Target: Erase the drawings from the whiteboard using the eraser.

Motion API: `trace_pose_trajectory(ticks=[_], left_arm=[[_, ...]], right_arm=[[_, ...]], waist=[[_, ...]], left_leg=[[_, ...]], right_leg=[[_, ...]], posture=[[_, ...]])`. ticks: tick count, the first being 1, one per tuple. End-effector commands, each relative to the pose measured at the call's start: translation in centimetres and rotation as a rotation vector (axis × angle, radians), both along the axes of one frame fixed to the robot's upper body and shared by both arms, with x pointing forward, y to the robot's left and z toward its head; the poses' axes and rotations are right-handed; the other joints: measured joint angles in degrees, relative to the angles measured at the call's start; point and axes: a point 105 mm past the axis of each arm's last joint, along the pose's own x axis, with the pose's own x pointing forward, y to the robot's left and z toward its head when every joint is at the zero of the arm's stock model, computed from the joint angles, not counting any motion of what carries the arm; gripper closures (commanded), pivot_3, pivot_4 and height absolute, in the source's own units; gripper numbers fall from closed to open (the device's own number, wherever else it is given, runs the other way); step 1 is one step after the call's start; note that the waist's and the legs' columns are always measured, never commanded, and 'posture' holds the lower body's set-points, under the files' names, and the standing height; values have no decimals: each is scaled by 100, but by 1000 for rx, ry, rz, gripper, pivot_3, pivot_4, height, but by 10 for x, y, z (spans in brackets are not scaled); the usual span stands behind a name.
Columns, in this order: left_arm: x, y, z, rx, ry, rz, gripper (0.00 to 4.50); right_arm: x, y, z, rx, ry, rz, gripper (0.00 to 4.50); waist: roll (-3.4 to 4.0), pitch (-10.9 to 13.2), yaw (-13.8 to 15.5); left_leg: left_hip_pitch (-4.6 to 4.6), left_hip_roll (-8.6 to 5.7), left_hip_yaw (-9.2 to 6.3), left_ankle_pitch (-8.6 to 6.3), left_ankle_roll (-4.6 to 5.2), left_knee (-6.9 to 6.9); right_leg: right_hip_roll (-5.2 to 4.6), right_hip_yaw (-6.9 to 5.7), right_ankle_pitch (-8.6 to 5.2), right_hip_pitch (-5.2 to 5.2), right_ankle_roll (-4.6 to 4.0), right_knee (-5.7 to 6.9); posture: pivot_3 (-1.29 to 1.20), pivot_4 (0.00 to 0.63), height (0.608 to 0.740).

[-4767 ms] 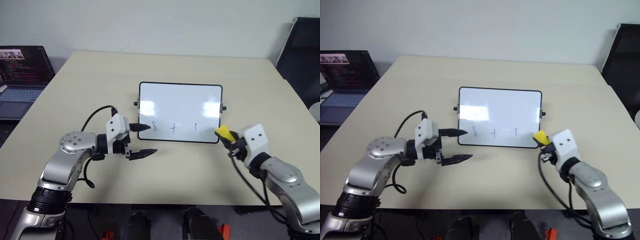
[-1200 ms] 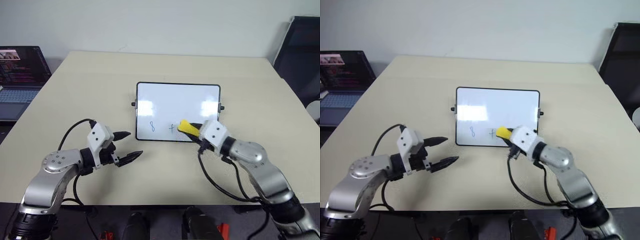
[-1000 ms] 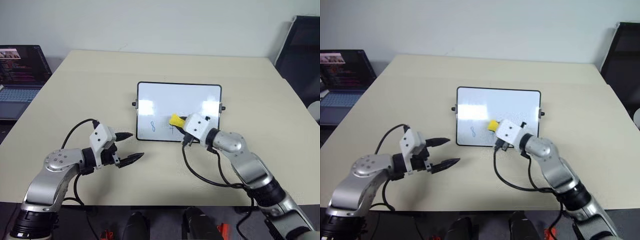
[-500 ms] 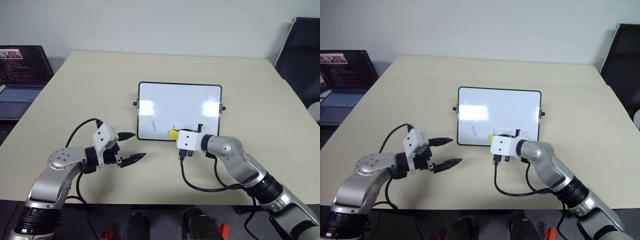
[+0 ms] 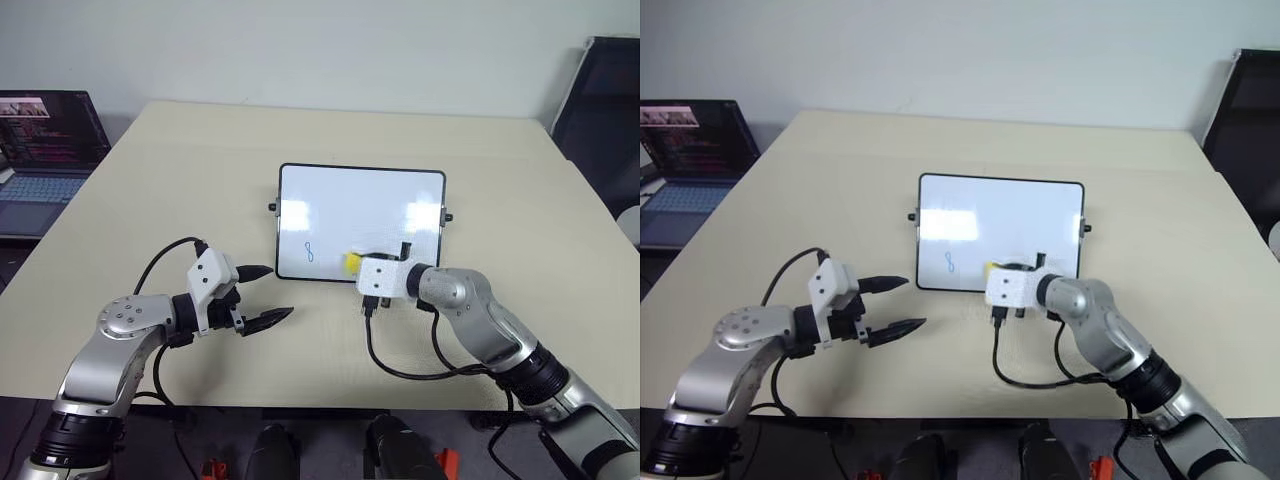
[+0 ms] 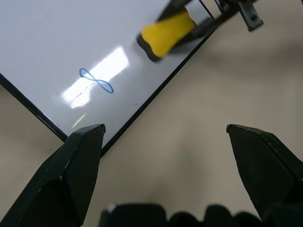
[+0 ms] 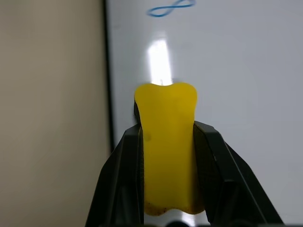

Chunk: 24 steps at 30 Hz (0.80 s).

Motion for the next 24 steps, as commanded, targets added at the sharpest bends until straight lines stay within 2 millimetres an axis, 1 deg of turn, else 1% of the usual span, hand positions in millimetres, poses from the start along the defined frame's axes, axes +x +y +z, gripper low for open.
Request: trace_pose_trajectory(ticks=[1, 5, 7, 9, 12, 13, 14, 17, 19, 22, 24], left_arm=[[-1, -4, 6, -5, -29, -15, 0], [-1, -4, 7, -3, -27, -17, 0], [-1, -4, 7, -3, -26, -17, 0], [-1, -5, 7, -3, -26, -17, 0], [-1, -4, 7, -5, -25, -12, 0], [-1, -4, 7, -6, -25, -10, 0], [-1, -2, 7, -8, -25, 4, 0], [1, 11, 11, -30, -40, 79, 0], [1, 22, 12, -30, -37, 119, 0], [1, 35, 13, -42, -40, 180, 0], [3, 41, 14, -56, -51, 218, 0]], right_arm=[[8, -9, -2, -45, -29, -41, 3391], [31, -10, 31, 62, -201, -145, 3392], [35, -10, 38, 85, -235, -159, 3392], [34, -9, 37, 81, -229, -154, 3392], [28, -9, 21, 45, -158, -127, 3392], [26, -9, 18, 39, -142, -120, 3392], [24, -8, 19, 65, -141, -120, 3393], [24, -6, 46, 229, -197, -149, 3395], [19, -5, 60, 351, -170, -132, 3396], [0, -3, 67, 540, -25, -81, 3397], [-15, -5, 65, 608, 76, -51, 3397]], waist=[[0, 0, -1], [0, 0, -9], [0, 0, -11], [0, 0, -3], [-1, 0, 4], [-1, 0, 2], [-1, 0, 2], [0, 1, 1], [0, 2, -1], [1, 2, 0], [1, 2, 1]], left_leg=[[1, 0, 0, 0, 0, 3], [2, 0, 0, 1, 2, 13], [1, 0, 0, 3, 4, 16], [1, -1, 0, 3, 4, 17], [1, -1, 0, 2, 4, 12], [0, -1, 0, 2, 4, 7], [0, 0, 0, 2, 4, 3], [0, 1, 0, 2, 4, -4], [-3, 0, 0, 2, 4, -5], [-9, 1, 0, 2, 4, -10], [-9, 1, -2, 2, 4, -21]], right_leg=[[0, 0, 1, 1, 0, 0], [0, 2, 2, 2, 0, 1], [0, 2, 3, 2, 0, 1], [0, 3, 4, 4, 0, 0], [-1, 0, 3, 5, 1, -1], [-1, 1, 3, 5, 1, -2], [-1, 0, 3, 5, 1, -3], [0, 0, 2, 2, 0, -3], [0, 1, 2, -3, 0, -2], [0, 0, 2, -7, 0, -3], [0, -2, -2, -8, -3, -4]], posture=[[0, 150, 740], [0, 150, 740], [0, 150, 740], [0, 150, 740], [0, 150, 740], [0, 150, 740], [0, 150, 740], [0, 150, 740], [0, 150, 740], [0, 150, 740], [0, 150, 740]])
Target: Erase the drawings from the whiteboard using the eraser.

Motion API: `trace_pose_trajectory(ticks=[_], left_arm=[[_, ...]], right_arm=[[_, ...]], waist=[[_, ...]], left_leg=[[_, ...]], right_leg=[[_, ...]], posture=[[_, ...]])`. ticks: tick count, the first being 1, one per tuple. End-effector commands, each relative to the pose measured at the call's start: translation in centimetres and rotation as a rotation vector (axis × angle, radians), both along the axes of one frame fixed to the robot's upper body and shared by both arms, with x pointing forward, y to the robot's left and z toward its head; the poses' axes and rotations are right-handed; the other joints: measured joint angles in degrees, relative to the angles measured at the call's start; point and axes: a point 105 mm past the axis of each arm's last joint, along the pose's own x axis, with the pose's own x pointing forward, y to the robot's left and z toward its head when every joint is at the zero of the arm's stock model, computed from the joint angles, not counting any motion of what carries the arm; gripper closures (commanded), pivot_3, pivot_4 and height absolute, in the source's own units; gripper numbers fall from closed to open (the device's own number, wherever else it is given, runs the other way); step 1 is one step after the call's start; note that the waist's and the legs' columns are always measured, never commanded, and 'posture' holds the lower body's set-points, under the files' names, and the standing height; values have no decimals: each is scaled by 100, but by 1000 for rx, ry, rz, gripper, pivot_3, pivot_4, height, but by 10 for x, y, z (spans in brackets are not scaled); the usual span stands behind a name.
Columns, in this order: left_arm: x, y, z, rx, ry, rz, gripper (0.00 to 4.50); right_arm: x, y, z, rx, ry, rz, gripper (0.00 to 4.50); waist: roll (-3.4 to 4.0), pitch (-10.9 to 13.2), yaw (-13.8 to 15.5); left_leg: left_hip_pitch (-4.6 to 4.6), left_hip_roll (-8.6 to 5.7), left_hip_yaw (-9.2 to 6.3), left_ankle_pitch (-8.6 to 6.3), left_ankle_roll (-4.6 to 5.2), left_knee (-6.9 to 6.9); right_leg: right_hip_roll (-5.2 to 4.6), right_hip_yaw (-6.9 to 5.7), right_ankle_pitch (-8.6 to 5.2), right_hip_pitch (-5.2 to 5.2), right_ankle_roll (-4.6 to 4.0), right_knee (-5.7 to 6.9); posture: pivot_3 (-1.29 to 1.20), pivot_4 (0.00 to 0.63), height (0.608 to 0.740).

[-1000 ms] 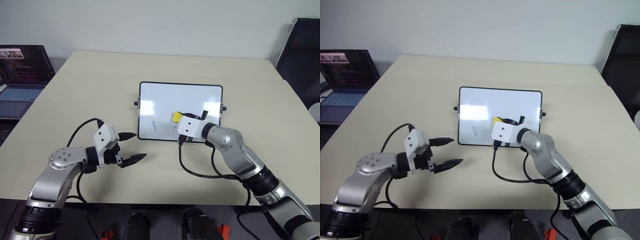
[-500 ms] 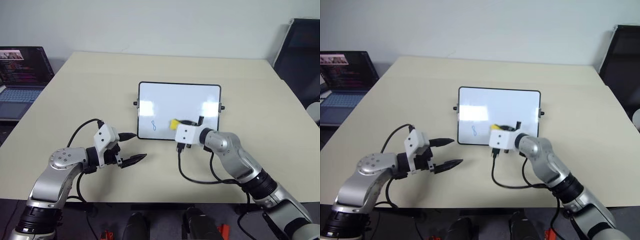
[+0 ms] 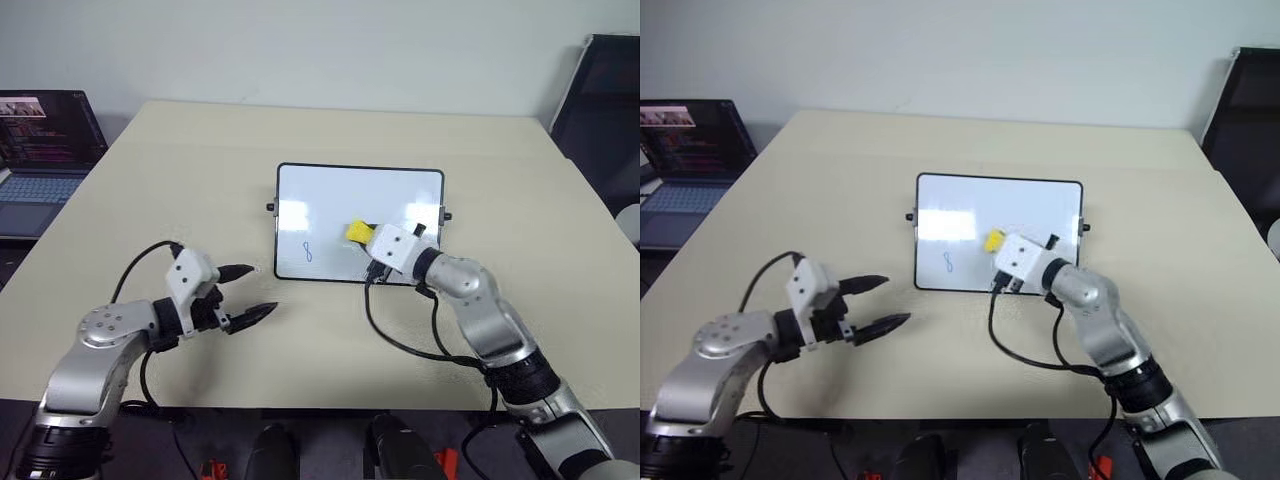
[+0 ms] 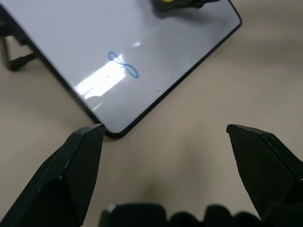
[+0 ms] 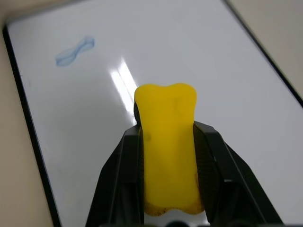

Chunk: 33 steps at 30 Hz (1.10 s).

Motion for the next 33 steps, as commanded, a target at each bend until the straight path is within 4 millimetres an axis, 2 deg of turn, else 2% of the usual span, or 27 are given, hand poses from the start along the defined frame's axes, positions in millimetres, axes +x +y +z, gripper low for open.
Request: trace_pose_trajectory(ticks=[1, 5, 10, 18, 25, 33], left_arm=[[2, 12, 11, -23, -52, 65, 0], [1, 16, 15, -38, -71, 103, 0], [0, 23, 18, -37, -81, 138, 0], [-1, 19, 26, -23, -101, 148, 0], [-3, 3, 38, -26, -113, 135, 0], [-4, -8, 38, -3, -93, 94, 0]], right_arm=[[-27, -1, 11, 130, 86, 104, 3397], [-49, -13, -4, 165, 223, 143, 3397], [-55, -18, -16, 148, 307, 124, 3398], [-51, -8, -20, 136, 310, 135, 3398], [-50, -7, -23, 128, 316, 143, 3398], [-50, -5, -25, 74, 296, 159, 3398]], waist=[[0, 0, 2], [0, 0, 15], [0, 0, -21], [-1, 1, -41], [-3, 2, -41], [-3, 2, -44]], left_leg=[[0, 0, -3, 0, 0, -4], [-4, 0, -4, -4, -6, -5], [1, 0, -4, -3, -5, -1], [0, 0, -4, -4, -6, -4], [-3, 0, -4, -5, -7, -4], [-3, 0, -4, -5, -7, -4]], right_leg=[[0, -4, -3, -1, -2, 0], [-1, -6, -10, 0, -4, -3], [-1, -5, -7, -4, -7, 0], [-1, -5, -8, -6, -6, -5], [-1, -5, -8, -6, -6, -6], [-1, -6, -8, -6, -5, -6]], posture=[[0, 150, 740], [0, 150, 740], [0, 150, 740], [0, 150, 740], [0, 150, 740], [0, 150, 740]])
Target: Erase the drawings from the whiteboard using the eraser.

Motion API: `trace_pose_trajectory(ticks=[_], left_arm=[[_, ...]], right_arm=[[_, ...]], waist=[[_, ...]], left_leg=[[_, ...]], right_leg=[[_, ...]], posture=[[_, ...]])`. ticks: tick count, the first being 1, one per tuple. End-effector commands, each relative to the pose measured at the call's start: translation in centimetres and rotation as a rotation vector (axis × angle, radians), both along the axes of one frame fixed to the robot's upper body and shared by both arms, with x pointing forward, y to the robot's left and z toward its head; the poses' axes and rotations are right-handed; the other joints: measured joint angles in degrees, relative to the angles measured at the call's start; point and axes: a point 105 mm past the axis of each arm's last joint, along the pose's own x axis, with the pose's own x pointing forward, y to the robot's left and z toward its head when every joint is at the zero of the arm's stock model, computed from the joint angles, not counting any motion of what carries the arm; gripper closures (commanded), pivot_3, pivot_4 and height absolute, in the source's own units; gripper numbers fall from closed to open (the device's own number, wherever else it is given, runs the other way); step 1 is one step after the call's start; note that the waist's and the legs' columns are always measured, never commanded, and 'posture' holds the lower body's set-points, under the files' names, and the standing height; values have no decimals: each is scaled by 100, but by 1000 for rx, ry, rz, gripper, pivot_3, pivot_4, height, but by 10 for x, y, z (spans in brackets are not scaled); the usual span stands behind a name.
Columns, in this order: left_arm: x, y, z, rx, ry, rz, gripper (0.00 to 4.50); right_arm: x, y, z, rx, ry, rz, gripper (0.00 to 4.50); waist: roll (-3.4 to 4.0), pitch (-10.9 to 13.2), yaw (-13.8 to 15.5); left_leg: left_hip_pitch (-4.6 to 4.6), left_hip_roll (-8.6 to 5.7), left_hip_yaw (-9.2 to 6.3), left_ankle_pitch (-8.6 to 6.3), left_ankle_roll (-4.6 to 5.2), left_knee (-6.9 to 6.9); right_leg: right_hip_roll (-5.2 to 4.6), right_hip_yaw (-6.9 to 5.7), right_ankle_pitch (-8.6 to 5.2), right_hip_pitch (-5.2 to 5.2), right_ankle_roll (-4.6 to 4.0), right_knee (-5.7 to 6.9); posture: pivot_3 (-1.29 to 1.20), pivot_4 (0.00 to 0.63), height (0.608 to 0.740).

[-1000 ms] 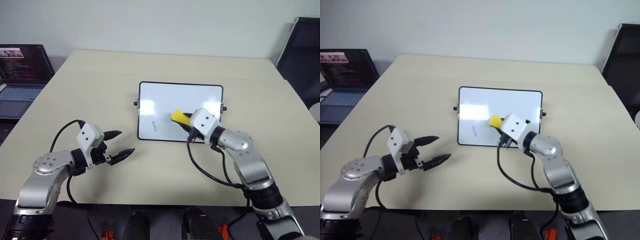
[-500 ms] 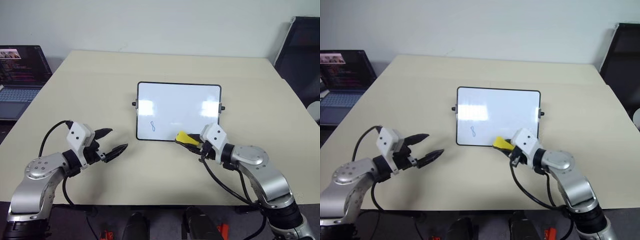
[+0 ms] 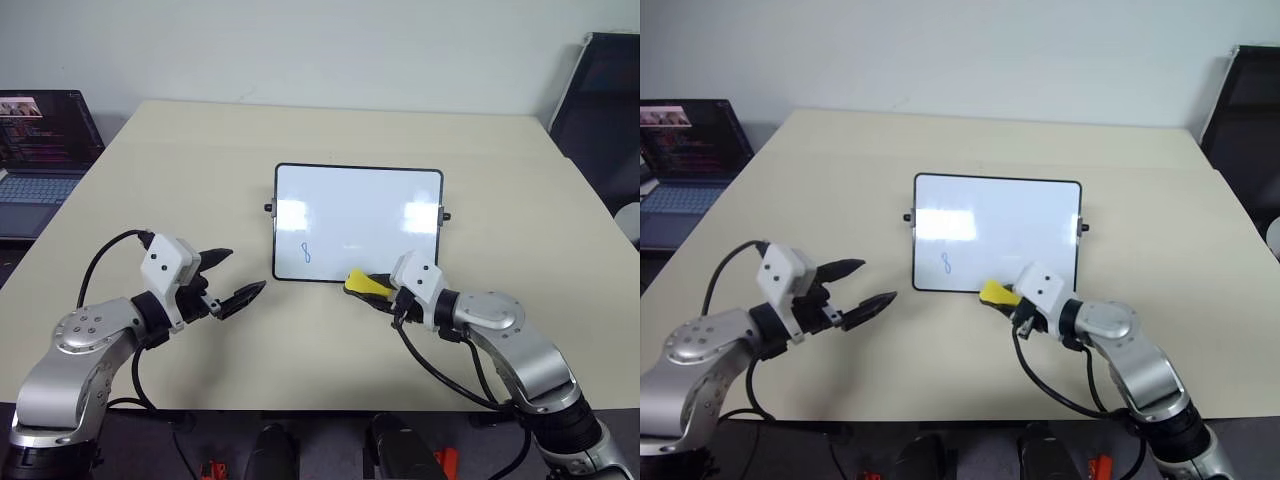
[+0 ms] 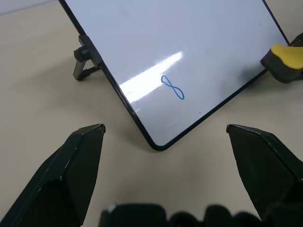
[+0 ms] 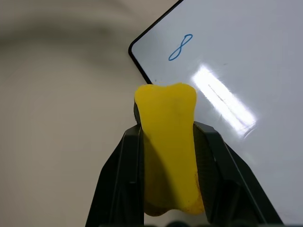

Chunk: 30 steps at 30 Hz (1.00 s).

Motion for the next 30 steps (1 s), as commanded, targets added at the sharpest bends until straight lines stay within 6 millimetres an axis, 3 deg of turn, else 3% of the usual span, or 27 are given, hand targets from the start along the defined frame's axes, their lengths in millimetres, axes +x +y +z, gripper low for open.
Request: trace_pose_trajectory(ticks=[1, 6, 12, 21, 25, 30], left_arm=[[1, -10, 11, 16, -38, -49, 0], [3, -9, 4, 45, -14, -87, 0], [6, 2, -5, 70, 3, -103, 0], [6, 16, -23, 67, 19, -74, 0], [5, 17, -27, 56, 23, -72, 0], [4, 16, -31, 55, 23, -74, 0]], right_arm=[[3, 5, 16, 9, -85, 15, 3398], [12, 20, 31, 11, -187, 22, 3398], [45, 45, 46, -77, -394, -15, 3398], [66, 75, 51, -186, -550, 29, 3398], [67, 87, 42, -225, -572, 64, 3398], [58, 96, 3, -359, -451, 166, 3398]], waist=[[0, 0, 0], [0, 0, -42], [1, 1, -96], [3, 2, -96], [2, 1, -96], [4, 2, -97]], left_leg=[[0, 0, 0, 0, 0, 0], [0, 0, 0, 0, 0, 1], [0, 0, 0, 0, 0, -1], [-5, 2, 0, -1, 0, -7], [-5, 1, 0, 0, 0, -6], [-5, 3, -1, -1, -1, -7]], right_leg=[[0, 0, 0, 0, 0, 0], [0, 0, 1, 0, 0, 1], [0, -1, 1, -2, 0, 1], [0, -5, 0, -5, -1, 2], [0, -5, 0, -4, 0, 3], [1, -6, 0, -5, -1, 6]], posture=[[0, 150, 740], [0, 150, 740], [0, 150, 740], [0, 150, 740], [0, 150, 740], [0, 150, 740]])
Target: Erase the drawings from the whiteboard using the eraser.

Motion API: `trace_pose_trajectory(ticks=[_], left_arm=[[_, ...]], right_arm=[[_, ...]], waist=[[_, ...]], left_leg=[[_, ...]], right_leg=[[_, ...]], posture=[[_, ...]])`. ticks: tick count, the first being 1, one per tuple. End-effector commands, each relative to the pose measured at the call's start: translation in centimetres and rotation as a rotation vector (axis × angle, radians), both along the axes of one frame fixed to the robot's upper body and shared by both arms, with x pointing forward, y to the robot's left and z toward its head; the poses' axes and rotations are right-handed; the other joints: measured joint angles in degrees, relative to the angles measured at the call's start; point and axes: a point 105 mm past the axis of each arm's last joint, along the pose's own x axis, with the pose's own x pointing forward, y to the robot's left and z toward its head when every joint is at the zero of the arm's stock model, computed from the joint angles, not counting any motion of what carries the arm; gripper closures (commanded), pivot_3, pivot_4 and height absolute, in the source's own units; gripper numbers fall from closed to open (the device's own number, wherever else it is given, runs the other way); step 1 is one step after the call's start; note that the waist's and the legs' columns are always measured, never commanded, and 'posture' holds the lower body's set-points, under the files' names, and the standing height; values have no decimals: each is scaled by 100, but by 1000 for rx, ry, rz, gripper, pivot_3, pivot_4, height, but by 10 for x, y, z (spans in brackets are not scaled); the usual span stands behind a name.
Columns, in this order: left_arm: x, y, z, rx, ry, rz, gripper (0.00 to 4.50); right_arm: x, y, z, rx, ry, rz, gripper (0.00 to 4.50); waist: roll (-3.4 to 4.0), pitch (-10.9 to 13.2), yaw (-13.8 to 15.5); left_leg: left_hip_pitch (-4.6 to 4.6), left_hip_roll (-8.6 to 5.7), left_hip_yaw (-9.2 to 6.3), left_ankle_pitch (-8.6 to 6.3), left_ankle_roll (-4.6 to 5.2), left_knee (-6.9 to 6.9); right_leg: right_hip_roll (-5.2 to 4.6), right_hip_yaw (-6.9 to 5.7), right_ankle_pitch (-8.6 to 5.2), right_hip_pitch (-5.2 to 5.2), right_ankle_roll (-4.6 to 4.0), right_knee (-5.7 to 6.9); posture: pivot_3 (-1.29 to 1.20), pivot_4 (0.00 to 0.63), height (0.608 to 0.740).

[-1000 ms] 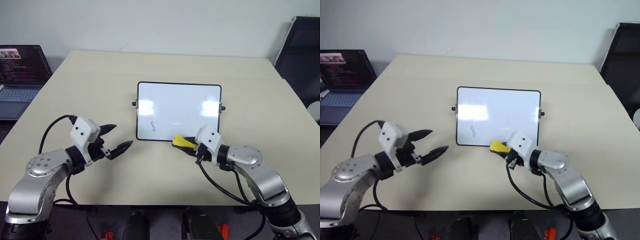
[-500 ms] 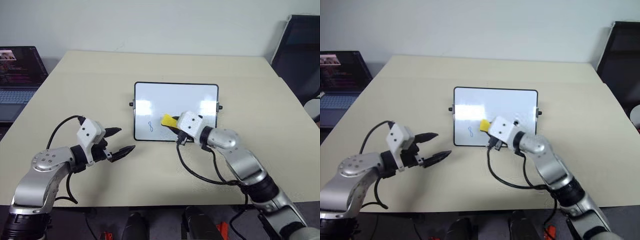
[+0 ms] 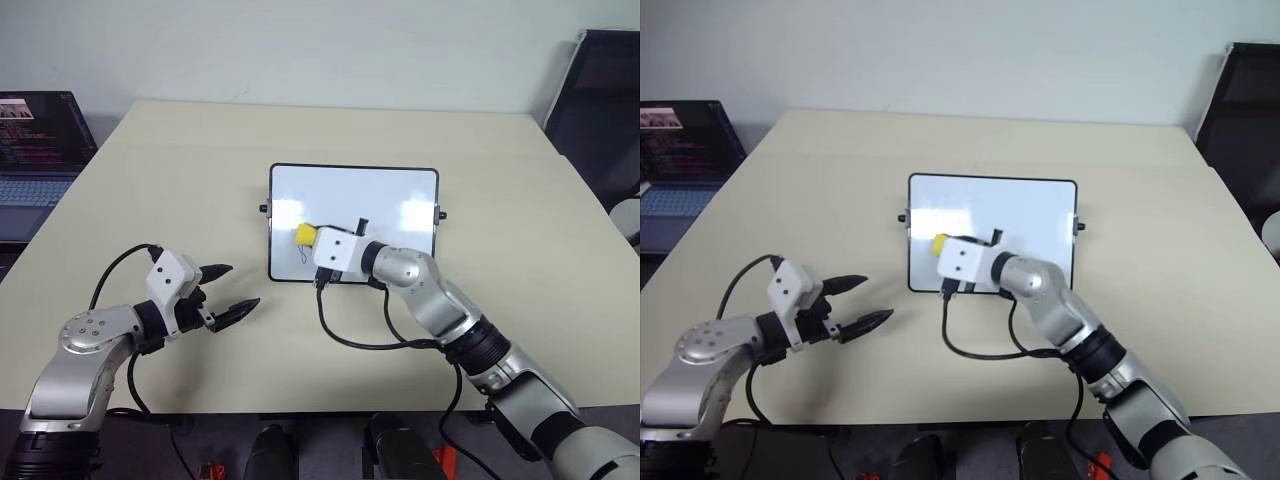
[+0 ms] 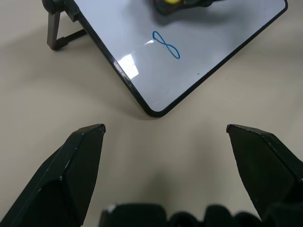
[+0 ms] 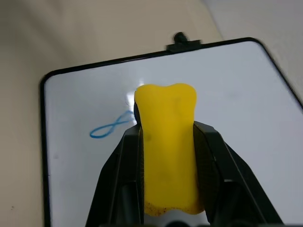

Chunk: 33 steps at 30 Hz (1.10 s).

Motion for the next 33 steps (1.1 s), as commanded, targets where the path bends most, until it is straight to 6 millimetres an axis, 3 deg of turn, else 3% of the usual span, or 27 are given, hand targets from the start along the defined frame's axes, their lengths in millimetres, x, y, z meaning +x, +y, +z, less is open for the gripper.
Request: trace_pose_trajectory(ticks=[1, 4, 8, 11, 20, 29, 33], left_arm=[[-1, -2, 5, 3, -37, -10, 0], [-1, -2, 4, 2, -39, -10, 0], [-1, -3, 2, 0, -41, -14, 0], [-2, -3, 2, -2, -40, -18, 0], [2, -4, 4, -6, -42, -24, 0], [2, -6, 5, -8, -41, -35, 0], [3, -7, 4, -9, -40, -40, 0]], right_arm=[[-8, 0, -16, -104, 66, 33, 3398], [-12, -7, -20, -158, 88, 47, 3398], [14, -9, 10, -101, -61, -47, 3398], [22, -7, 18, -85, -78, -65, 3398], [7, -19, -20, -260, 85, 12, 3398], [36, -31, 20, -168, -91, -104, 3398], [20, -30, -3, -252, -11, -18, 3398]], waist=[[1, 0, 7], [1, 1, 16], [1, 1, 5], [1, 0, -2], [0, -1, 12], [0, 0, 15], [-2, -1, 29]], left_leg=[[-1, 0, 0, 0, 0, 0], [0, 0, -1, 0, 0, 1], [4, 0, -4, 1, 1, 7], [4, 0, -4, 4, 2, 10], [4, 0, -9, 3, 2, 6], [8, -2, -13, 6, 4, 16], [7, -2, -15, 7, 6, 16]], right_leg=[[0, 0, 0, 0, 0, 0], [0, -2, 0, 2, 0, 0], [0, -4, 1, 3, 0, 7], [0, -4, 7, 4, 0, 8], [0, -10, 2, 8, -1, 4], [0, -10, 9, 13, -2, 7], [-1, -12, 9, 16, -1, 4]], posture=[[0, 150, 740], [0, 150, 740], [0, 150, 740], [0, 150, 740], [0, 150, 740], [0, 150, 740], [0, 150, 740]])
